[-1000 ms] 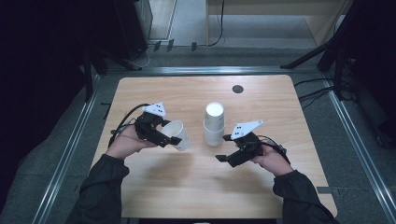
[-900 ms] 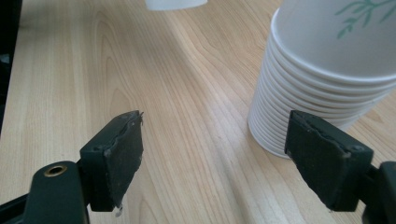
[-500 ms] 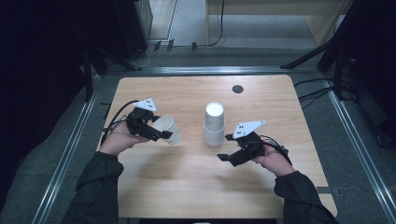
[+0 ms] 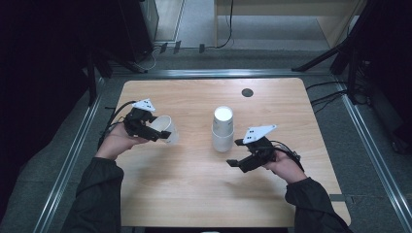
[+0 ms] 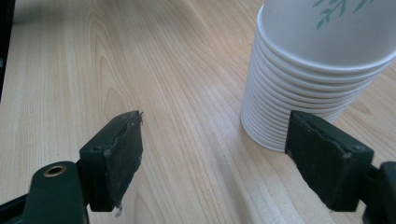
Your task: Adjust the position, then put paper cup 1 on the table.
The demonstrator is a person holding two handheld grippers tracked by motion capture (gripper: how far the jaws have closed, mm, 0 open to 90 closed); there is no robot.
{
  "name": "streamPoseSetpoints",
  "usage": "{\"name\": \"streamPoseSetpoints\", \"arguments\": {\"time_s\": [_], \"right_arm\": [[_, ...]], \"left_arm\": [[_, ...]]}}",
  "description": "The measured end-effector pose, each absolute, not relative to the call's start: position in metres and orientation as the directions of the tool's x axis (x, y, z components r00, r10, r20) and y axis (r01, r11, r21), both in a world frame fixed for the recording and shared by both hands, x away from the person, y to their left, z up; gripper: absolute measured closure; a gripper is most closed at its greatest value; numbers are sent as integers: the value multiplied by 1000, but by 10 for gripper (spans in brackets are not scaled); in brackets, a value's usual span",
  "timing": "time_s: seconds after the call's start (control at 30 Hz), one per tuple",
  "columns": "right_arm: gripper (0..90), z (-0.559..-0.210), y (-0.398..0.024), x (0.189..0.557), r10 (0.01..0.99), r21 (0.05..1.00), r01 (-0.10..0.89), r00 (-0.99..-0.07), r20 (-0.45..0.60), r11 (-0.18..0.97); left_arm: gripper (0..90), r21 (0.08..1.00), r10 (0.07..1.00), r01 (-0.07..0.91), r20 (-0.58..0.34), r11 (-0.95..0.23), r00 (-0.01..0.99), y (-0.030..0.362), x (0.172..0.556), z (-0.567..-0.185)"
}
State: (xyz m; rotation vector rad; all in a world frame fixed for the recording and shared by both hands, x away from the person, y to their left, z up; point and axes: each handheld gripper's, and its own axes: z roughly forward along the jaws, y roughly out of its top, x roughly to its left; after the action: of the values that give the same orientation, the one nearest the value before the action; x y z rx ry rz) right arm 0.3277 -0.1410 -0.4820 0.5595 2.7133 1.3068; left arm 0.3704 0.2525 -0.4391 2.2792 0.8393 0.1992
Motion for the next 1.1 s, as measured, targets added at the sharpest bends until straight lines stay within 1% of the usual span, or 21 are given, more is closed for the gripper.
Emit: {"name": "streamPoseSetpoints", "arguments": {"time_s": [0.2, 0.33, 0.53, 0.67, 0.87, 0.97, 1.1], "right_arm": [[199, -483, -141, 326, 351, 763, 287, -933, 85, 579], [199, -484, -142, 326, 355, 763, 290, -931, 85, 578], [199, -484, -143, 326, 358, 764, 291, -930, 84, 576], [198, -485, -144, 326, 361, 759, 296, -929, 86, 580], [198, -488, -144, 323, 359, 749, 294, -930, 80, 594], [199, -487, -145, 321, 360, 752, 294, -930, 81, 590], [198, -487, -147, 322, 368, 753, 300, -926, 83, 586]], "left_arm": [[251, 649, 646, 529, -74, -547, 759, 261, 375, -443], [251, 623, 667, 544, -48, -562, 744, 265, 378, -448], [250, 619, 692, 575, -69, -536, 719, 272, 385, -455], [250, 608, 716, 597, -66, -523, 695, 277, 390, -461], [249, 574, 755, 631, -33, -522, 655, 279, 398, -470], [249, 553, 772, 644, 0, -529, 635, 278, 400, -473], [248, 550, 775, 645, 7, -530, 631, 278, 402, -475]]}}
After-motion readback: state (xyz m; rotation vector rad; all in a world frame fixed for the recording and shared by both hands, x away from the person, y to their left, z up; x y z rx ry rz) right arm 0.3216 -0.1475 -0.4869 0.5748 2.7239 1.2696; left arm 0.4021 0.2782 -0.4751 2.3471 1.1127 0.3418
